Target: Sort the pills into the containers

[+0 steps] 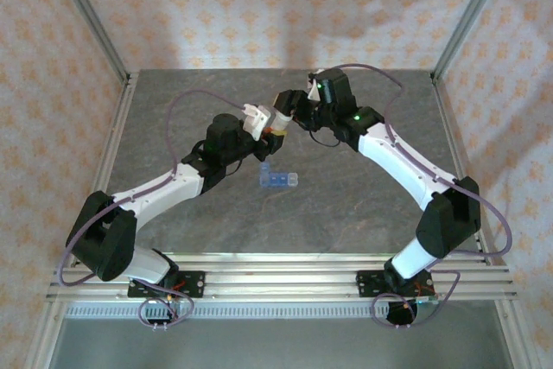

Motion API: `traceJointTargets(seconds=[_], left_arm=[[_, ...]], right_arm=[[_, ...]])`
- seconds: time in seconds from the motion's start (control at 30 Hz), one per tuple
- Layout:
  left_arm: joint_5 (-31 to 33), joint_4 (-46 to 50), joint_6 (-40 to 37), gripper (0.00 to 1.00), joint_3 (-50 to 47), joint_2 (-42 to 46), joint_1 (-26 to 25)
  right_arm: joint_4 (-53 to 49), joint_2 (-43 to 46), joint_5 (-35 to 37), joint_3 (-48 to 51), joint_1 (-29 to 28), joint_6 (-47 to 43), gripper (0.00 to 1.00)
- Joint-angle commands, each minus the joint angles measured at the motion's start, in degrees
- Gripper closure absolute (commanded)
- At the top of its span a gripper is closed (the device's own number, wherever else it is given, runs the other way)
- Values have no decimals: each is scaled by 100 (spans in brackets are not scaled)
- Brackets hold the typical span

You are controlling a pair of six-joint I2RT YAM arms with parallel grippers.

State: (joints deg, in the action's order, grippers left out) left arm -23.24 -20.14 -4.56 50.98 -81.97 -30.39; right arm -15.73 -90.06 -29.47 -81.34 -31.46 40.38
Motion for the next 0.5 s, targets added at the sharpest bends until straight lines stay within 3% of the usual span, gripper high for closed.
traceJointTargets(seconds=[0.0,0.3,0.47], left_arm=[[112,-233,50,100,184,-50,-50],[-336,-372,401,100,214,-50,11],[-1394,-746,1037,100,121,41,187]], right_arm=[[37,75,46,2,-27,-81,56],[72,281,123,300,73,-939,64],[1465,529,-964,1065,442,-1507,63]])
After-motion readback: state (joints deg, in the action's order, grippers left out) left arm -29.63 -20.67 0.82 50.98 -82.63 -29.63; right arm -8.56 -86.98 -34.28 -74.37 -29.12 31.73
